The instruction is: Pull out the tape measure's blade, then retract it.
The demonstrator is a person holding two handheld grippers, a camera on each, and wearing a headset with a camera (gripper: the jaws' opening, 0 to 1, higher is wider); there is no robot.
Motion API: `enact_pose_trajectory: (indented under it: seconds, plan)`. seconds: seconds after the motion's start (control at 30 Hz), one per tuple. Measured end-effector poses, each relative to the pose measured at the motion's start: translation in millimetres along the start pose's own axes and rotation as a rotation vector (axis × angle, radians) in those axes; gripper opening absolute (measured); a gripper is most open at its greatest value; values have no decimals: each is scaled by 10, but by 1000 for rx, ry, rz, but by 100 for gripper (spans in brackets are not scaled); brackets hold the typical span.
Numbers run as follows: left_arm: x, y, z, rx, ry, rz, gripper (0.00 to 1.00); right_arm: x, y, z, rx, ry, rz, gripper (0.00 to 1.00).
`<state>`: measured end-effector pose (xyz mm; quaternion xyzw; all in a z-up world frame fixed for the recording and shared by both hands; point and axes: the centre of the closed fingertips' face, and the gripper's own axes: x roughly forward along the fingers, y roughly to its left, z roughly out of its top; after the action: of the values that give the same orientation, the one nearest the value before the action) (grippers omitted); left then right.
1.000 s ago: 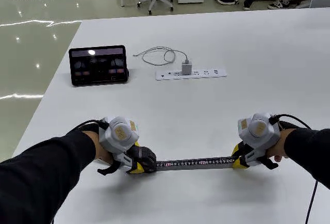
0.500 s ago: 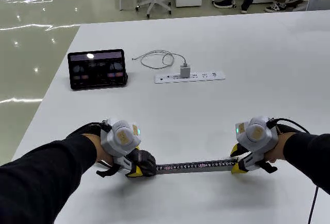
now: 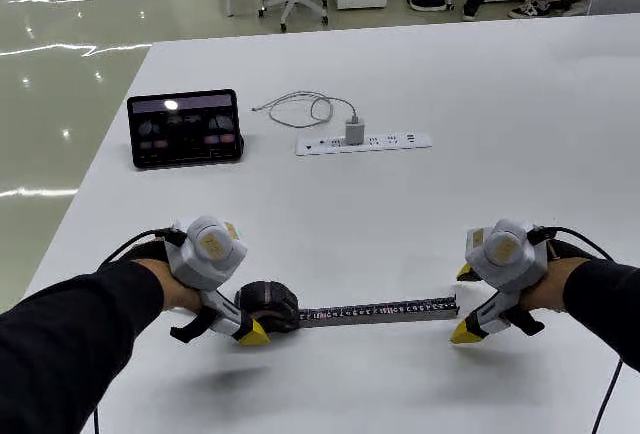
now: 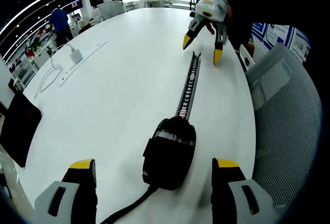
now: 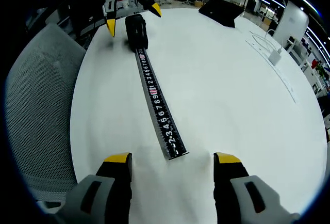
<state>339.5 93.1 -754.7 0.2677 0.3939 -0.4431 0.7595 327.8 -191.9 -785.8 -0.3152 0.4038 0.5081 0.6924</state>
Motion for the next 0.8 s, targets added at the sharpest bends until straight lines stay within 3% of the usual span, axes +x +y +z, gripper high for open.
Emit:
enact_pose_trajectory:
  seconds: [0.07,0.1,0.2,0.27,0.3,0.47,0.53,0.67,0.8]
  plan:
    - [-4,37,31,-5,-40,26,99,-20,1,-12,15,-8,-14,62]
    - [-21,11,30,-19,-56,22,99,-34,6,-25,36,-15,-17,64]
    - [-51,19,-19,-114,-70,46,100,-82,-32,-20,103,-59,-55,73]
    - [-100,30,5,-169,-124,57,100,-122,-65,-15,130,-98,-88,80]
    - [-144,56,-17,-204,-143,77,100,-147,-59,-58,140,-95,-97,84]
    - [-298,77,-124,-281,-205,115,100,-264,-31,-110,201,-154,-148,90]
    - [-387,132,-159,-306,-248,155,100,-310,-41,-169,225,-171,-172,92]
    - [-589,103,-267,-361,-311,176,100,-444,9,-245,268,-209,-199,96]
    - [-734,23,-401,-380,-330,191,100,-536,53,-349,287,-233,-226,99]
